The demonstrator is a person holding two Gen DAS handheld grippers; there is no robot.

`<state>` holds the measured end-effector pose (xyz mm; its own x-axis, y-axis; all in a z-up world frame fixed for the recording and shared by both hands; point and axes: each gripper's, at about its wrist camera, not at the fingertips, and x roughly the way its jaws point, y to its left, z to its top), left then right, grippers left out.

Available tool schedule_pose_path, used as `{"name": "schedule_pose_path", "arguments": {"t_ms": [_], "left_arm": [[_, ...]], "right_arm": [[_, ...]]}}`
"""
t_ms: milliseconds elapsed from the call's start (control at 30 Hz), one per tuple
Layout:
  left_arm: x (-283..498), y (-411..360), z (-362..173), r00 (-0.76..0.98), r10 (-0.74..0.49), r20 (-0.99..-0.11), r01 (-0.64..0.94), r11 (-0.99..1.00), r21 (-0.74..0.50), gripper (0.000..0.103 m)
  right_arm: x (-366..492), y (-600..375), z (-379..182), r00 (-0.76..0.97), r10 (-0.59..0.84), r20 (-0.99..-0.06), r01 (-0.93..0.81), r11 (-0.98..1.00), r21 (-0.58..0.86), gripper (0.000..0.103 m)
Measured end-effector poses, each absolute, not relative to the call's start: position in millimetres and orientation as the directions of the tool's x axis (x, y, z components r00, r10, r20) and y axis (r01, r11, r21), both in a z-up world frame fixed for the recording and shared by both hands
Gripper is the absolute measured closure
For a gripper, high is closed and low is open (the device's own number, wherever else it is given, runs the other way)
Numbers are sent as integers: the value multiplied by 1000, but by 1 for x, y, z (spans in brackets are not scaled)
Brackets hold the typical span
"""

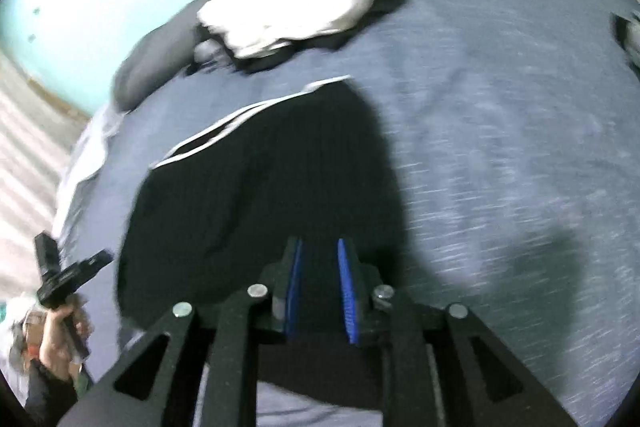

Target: Fold clothes

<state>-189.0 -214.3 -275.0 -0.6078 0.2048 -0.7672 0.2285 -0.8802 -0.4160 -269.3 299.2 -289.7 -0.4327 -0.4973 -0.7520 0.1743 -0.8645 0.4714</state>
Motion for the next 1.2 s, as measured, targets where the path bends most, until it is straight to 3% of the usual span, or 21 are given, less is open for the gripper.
{"name": "schedule_pose_path", "arguments": {"t_ms": [233, 400, 533, 733, 1200], "left_arm": [[-160, -187, -279, -652, 198, -732, 231, -868, -439, 57], [-150, -172, -290, -646, 200, -736, 207, -883, -421, 52], [-145, -167, -293, -651, 203, -732, 186, -892, -413, 50], [-142, -169, -293, -671, 207, -712, 181, -886, -427, 44], [-136, -176, -291, -683, 221, -697, 188, -868, -460, 41]], "right_arm": [[-250, 190, -302, -319, -550, -772, 316, -830, 460, 85], [-242, 142, -335, -252, -476, -842, 345, -858, 382, 85], [-242, 136, -349, -267, -451, -851, 317, -875, 364, 85], [-222, 137, -324, -317, -473, -822, 303, -872, 385, 85], [-194, 126, -333, -309, -437, -845, 325, -883, 338, 86]]}}
